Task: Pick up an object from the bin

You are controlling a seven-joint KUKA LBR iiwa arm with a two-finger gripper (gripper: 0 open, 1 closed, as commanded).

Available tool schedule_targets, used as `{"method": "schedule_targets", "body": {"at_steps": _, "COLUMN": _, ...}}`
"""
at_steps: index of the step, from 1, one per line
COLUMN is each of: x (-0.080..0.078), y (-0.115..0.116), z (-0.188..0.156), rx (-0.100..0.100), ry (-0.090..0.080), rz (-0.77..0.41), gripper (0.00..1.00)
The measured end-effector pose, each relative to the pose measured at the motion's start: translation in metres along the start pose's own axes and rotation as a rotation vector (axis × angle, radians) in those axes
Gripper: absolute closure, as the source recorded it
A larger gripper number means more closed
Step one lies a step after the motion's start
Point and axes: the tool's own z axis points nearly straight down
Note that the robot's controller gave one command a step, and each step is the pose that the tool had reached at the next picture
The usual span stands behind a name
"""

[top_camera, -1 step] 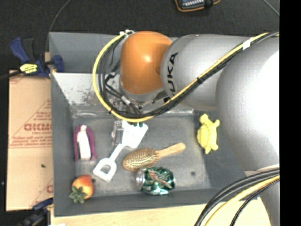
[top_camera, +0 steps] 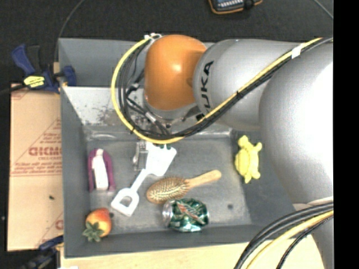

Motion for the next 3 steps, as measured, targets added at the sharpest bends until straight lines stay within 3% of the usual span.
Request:
{"method": "schedule_targets", "body": {"at_steps": 1, "x": -0.02, "y": -0.073, "z": 0.096, "rx": 0.0, "ry": 0.006, "rz": -0.453, "gripper": 0.0}}
{"method": "schedule_targets", "body": {"at_steps": 2, "x": -0.019, "y": -0.069, "z": 0.038, "rx": -0.001, "ry": -0.006, "rz": -0.338, "gripper": 0.0}}
{"method": "schedule_targets", "body": {"at_steps": 3, "x": -0.018, "y": -0.084, "z": 0.065, "rx": -0.001, "ry": 0.007, "rz": -0.518, "gripper": 0.0}}
